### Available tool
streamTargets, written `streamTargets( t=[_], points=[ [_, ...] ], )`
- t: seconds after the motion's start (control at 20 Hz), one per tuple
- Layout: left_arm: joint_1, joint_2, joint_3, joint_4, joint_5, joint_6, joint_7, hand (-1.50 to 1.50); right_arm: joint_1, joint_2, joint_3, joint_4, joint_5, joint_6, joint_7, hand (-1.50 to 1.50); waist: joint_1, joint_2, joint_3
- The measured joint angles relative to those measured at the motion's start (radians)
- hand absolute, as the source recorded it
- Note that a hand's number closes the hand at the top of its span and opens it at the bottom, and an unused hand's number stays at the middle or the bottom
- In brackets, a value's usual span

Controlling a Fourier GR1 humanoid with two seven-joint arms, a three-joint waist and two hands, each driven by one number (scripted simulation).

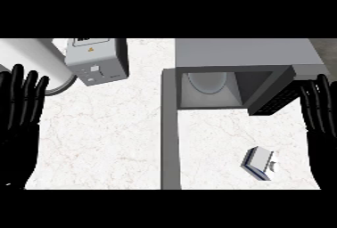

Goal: Pick up the milk, place it into the microwave and close the microwave

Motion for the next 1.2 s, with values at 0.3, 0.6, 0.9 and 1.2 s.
streamTargets(
  t=[0.3, 0.6, 0.9, 1.2],
  points=[
    [-0.039, 0.05, 0.051, 0.071, 0.064, -0.083, -0.014, -1.5, 0.019, 0.002, -0.024, -0.044, 0.066, -0.043, 0.034, -1.5, 0.009, -0.001, -0.008],
    [0.008, 0.026, 0.064, 0.078, 0.119, -0.085, 0.047, -1.5, 0.106, 0.07, -0.006, -0.068, 0.027, -0.086, 0.048, -1.5, 0.012, -0.002, -0.01],
    [0.083, 0.012, 0.073, 0.026, 0.142, -0.11, 0.052, -1.5, 0.168, 0.082, -0.003, -0.09, 0.036, -0.108, 0.066, -1.5, 0.015, -0.002, -0.01],
    [0.144, 0.001, 0.072, -0.056, 0.146, -0.123, 0.085, -1.5, 0.202, 0.083, -0.022, 0.0, 0.045, -0.091, -0.003, -1.5, 0.016, -0.002, -0.01]
  ],
)
